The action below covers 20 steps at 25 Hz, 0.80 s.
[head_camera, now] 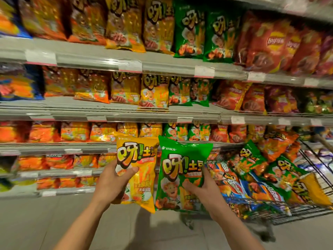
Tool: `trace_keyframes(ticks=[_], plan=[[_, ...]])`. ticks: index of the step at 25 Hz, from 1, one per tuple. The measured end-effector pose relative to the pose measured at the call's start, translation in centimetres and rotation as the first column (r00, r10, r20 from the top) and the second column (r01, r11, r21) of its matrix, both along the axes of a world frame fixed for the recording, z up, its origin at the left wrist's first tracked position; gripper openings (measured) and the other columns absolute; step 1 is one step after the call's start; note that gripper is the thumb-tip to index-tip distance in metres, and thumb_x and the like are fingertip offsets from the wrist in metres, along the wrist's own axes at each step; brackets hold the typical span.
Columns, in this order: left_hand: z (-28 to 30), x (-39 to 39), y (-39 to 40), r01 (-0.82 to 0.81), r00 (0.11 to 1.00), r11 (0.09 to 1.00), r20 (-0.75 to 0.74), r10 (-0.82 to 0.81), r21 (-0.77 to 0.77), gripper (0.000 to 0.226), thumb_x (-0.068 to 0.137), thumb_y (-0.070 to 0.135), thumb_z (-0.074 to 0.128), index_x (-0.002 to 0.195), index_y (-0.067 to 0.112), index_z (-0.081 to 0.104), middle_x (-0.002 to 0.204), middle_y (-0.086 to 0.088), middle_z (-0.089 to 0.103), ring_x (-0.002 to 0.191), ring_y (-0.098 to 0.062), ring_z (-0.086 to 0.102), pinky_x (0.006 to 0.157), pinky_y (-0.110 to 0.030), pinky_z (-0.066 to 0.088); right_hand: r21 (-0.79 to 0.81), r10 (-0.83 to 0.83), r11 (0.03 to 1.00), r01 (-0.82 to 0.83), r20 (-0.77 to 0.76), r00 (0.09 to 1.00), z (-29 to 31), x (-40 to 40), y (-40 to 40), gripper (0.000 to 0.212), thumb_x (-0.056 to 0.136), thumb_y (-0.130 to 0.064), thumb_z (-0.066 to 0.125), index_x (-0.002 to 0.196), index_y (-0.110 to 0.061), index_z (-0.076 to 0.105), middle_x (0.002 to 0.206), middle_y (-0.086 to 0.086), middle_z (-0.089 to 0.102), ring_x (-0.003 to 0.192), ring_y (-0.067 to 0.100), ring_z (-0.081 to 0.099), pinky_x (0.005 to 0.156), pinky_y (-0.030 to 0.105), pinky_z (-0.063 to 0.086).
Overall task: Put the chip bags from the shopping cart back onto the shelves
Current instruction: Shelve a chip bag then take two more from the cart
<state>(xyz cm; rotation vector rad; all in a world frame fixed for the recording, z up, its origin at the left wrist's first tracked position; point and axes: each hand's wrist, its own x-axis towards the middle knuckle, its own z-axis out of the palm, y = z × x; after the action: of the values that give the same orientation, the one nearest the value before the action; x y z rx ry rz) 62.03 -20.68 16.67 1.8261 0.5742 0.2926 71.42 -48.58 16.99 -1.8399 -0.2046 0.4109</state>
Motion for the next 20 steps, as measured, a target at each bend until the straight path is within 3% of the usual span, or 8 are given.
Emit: trace_keyframes(ticks=[3,7,9,11,13,16,20], plan=[[0.5,2.1,-0.3,0.04,0.999,0.999,0.019,-0.04,0.015,0.019,0.084,0.046,0.077,0.1,0.045,0.067,0.084,0.016,0.075,0.08,-0.013,0.072,0.067,-0.038,0.06,0.043,-0.013,0.999,0.013,0.01,1.0,0.6,2.0,-0.3,0.049,0.085,-0.021,0.082,0.12,-0.042,0.056,0.106,-0.019,0.076,0.094,0.001,0.073,0.073,0.019,0.058],[0.9,6.7,-0.9,0.099,0.995,0.995,0.005,-0.099,-0.01,0.028,0.084,0.047,0.075,0.109,0.037,0.067,0.097,0.004,0.078,0.087,-0.02,0.075,0.077,-0.052,0.062,0.1,-0.066,0.993,0.065,0.001,0.998,0.6,6.4,-1.1,0.054,0.085,-0.016,0.081,0.126,-0.04,0.055,0.107,-0.015,0.077,0.097,0.006,0.073,0.074,0.022,0.06],[1.2,10.0,-1.5,0.076,0.997,0.997,-0.012,-0.076,0.001,0.031,0.082,0.051,0.076,0.108,0.037,0.065,0.087,-0.002,0.077,0.076,-0.025,0.075,0.064,-0.05,0.063,0.121,-0.109,0.987,0.109,-0.005,0.994,0.4,9.9,-1.9,0.055,0.085,-0.018,0.081,0.129,-0.039,0.056,0.113,-0.011,0.075,0.103,0.009,0.072,0.084,0.03,0.059],[1.5,13.6,-2.2,0.054,0.998,0.998,-0.027,-0.055,-0.034,0.032,0.08,0.053,0.077,0.105,0.04,0.062,0.064,-0.011,0.066,0.052,-0.027,0.067,0.047,-0.048,0.06,0.132,-0.123,0.984,0.122,-0.001,0.992,0.6,14.1,-2.7,0.05,0.086,-0.022,0.081,0.122,-0.047,0.057,0.113,-0.014,0.075,0.103,0.005,0.071,0.083,0.028,0.058],[1.9,17.5,-3.0,0.038,0.998,0.998,-0.041,-0.04,-0.047,0.032,0.079,0.054,0.078,0.102,0.041,0.059,0.049,-0.005,0.053,0.039,-0.022,0.055,0.043,-0.049,0.058,0.136,-0.145,0.98,0.142,0.008,0.989,1.5,19.1,-3.6,0.05,0.085,-0.026,0.081,0.119,-0.052,0.055,0.113,-0.019,0.072,0.104,0.002,0.068,0.085,0.027,0.055],[3.5,23.1,-4.1,-0.011,0.999,0.998,-0.034,0.009,-0.066,0.034,0.077,0.055,0.079,0.101,0.04,0.061,0.047,-0.001,0.053,0.038,-0.019,0.055,0.043,-0.045,0.058,0.169,-0.175,0.971,0.168,0.03,0.984,3.6,27.8,-4.7,0.056,0.085,-0.024,0.081,0.134,-0.036,0.055,0.117,-0.013,0.071,0.103,0.003,0.068,0.082,0.022,0.054],[5.2,28.4,-4.7,-0.092,0.996,0.995,-0.018,0.091,-0.033,0.03,0.075,0.055,0.081,0.09,0.041,0.06,0.053,-0.004,0.064,0.042,-0.021,0.063,0.043,-0.04,0.057,0.064,-0.108,0.993,0.1,0.142,0.984,7.5,39.3,-4.5,0.037,0.09,-0.025,0.077,0.121,-0.025,0.058,0.102,-0.011,0.069,0.091,0.002,0.067,0.072,0.014,0.047]])
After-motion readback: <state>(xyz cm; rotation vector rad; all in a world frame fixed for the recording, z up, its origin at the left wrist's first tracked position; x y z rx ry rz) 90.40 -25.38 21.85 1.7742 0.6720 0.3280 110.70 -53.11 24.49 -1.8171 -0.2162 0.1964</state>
